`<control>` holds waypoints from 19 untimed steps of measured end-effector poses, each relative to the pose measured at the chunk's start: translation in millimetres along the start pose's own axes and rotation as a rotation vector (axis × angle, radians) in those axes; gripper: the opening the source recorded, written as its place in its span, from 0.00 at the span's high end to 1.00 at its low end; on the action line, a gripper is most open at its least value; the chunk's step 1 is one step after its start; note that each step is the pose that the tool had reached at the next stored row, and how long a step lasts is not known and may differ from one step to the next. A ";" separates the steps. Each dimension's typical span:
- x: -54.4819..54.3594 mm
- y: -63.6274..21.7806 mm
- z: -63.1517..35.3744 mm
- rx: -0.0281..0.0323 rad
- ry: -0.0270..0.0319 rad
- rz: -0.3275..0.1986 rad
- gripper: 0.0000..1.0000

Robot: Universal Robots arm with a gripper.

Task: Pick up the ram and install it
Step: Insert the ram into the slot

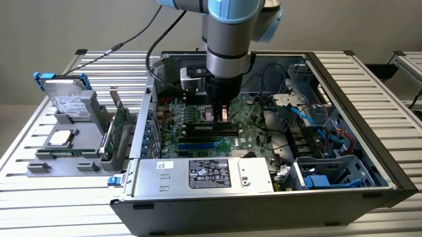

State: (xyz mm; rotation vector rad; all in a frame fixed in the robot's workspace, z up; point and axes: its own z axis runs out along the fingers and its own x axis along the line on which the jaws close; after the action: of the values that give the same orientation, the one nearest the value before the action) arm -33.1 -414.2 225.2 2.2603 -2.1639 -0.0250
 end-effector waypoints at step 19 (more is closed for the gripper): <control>0.9 0.9 -0.2 0.0007 0.0001 0.000 0.85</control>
State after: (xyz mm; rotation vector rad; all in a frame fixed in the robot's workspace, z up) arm -33.9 -415.1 225.4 2.2610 -2.1638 -0.0241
